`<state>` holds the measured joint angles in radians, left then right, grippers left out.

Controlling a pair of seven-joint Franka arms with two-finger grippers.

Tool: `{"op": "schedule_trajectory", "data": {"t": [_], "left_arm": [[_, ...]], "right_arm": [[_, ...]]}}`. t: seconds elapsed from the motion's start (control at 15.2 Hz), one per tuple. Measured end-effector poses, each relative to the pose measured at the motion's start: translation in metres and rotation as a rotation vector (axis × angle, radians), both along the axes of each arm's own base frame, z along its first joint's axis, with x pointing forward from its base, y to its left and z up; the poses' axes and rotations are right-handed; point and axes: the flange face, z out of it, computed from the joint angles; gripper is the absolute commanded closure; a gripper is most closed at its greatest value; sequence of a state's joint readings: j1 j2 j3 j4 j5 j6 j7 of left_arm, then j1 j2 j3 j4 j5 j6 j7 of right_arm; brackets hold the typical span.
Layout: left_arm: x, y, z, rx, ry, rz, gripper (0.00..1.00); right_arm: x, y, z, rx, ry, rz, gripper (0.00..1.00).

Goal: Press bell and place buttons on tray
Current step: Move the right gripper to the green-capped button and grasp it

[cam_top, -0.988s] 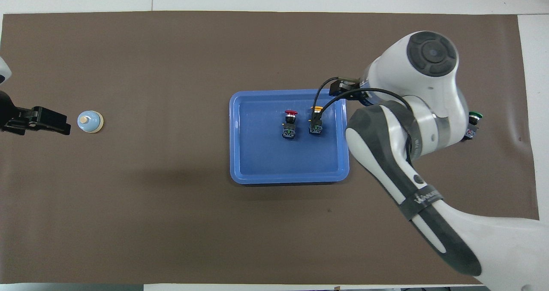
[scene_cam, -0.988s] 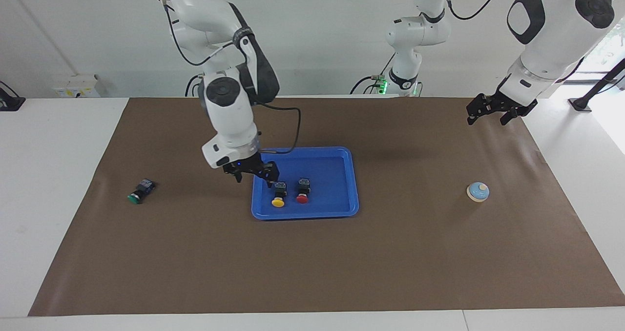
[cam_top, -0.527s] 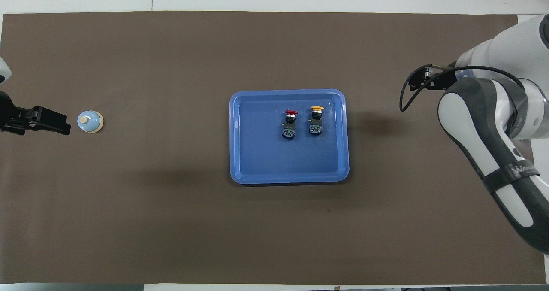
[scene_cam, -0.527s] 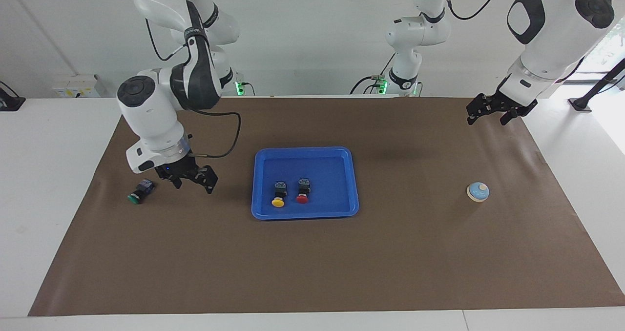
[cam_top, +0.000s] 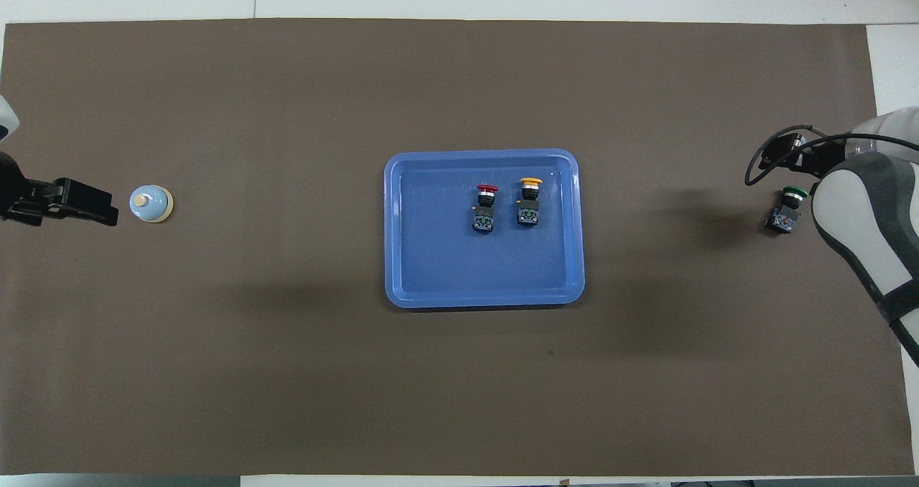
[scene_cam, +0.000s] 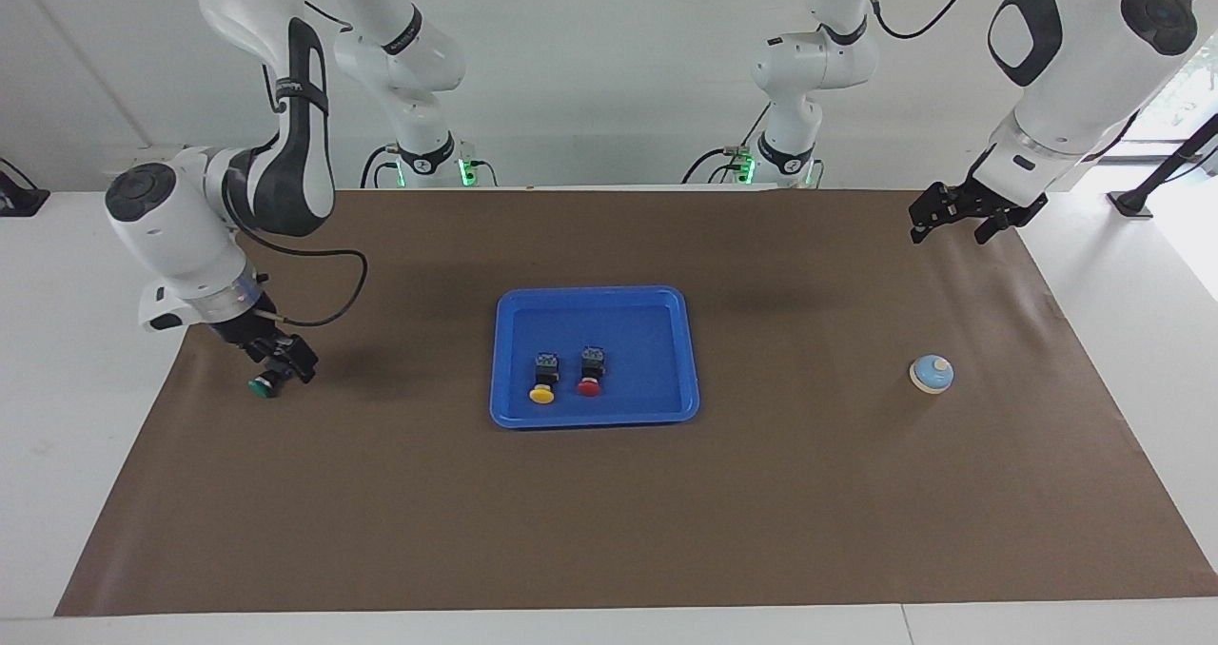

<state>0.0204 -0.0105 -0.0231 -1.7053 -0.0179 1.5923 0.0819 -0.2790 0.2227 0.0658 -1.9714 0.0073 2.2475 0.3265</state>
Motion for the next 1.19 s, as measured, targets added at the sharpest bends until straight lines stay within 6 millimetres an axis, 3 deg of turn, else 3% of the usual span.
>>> {"op": "schedule_trajectory", "data": {"t": [0.26,0.66,0.72,0.86,0.92,1.19], "left_arm": [[0.000,0.000,0.000,0.000,0.000,0.000,0.00],[0.000,0.000,0.000,0.000,0.000,0.000,0.00],[0.000,0.000,0.000,0.000,0.000,0.000,0.00],[0.000,0.000,0.000,0.000,0.000,0.000,0.00],[0.000,0.000,0.000,0.000,0.000,0.000,0.00],[0.000,0.000,0.000,0.000,0.000,0.000,0.00]], "right_arm": [[-0.021,-0.012,-0.035,0.007,0.028,-0.048,0.04],[-0.030,-0.025,-0.062,0.010,0.032,-0.074,0.05],[-0.030,-0.025,-0.068,0.012,0.037,-0.074,0.17],[-0.029,-0.025,-0.077,0.013,0.039,-0.074,0.67],[-0.029,-0.025,-0.080,0.014,0.040,-0.074,0.98],[-0.029,-0.025,-0.077,0.010,0.051,-0.044,1.00]]}}
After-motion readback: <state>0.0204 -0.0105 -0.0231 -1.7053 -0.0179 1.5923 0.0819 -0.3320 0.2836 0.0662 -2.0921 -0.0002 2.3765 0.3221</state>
